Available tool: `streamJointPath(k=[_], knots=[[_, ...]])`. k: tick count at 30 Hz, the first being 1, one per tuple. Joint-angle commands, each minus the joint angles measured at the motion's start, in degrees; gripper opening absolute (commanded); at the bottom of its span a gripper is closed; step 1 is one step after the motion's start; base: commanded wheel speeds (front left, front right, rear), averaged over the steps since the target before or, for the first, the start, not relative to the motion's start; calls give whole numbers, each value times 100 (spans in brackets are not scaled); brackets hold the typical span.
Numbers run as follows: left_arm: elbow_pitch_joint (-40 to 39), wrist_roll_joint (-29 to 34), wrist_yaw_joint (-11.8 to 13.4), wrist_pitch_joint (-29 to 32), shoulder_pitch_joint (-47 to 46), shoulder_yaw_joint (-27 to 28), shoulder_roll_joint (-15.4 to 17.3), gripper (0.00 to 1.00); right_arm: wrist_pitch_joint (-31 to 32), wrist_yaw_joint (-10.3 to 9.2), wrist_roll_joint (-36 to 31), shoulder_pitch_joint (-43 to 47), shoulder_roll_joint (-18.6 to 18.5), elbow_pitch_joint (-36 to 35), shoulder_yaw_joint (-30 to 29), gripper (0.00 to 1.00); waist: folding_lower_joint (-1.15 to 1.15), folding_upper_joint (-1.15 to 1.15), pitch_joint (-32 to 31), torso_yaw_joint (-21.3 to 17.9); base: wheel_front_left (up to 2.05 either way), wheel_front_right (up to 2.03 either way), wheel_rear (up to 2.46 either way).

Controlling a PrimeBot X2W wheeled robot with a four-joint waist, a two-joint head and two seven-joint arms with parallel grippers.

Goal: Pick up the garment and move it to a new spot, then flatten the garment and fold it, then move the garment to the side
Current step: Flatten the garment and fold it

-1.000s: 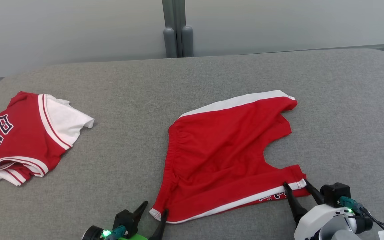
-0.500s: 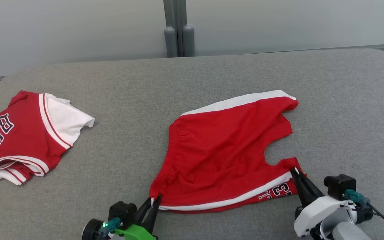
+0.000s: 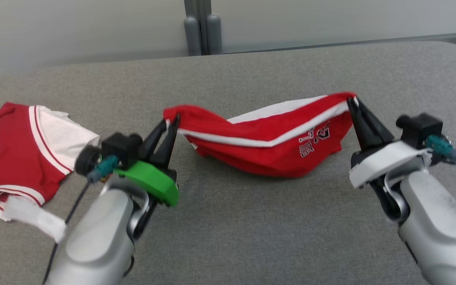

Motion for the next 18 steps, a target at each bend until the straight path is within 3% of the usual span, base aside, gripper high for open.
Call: streamJointPath(k=[1,11,18], knots=[[44,-66,-9,54,-465,-69,116,0,-19,-9,119,-389,-72,57,45,0,0,0,301,-83,0,0,0],[681,-952,1,534,-3586,-59,391,0,316,-8,859,-3433,-401,731,364,0,0,0,1485,-252,0,0,0],[1507,-1120,2,738,-5417,-127,392,0,618,-9,1328,-5316,-347,1571,390,0,0,0,1933,-436,0,0,0]])
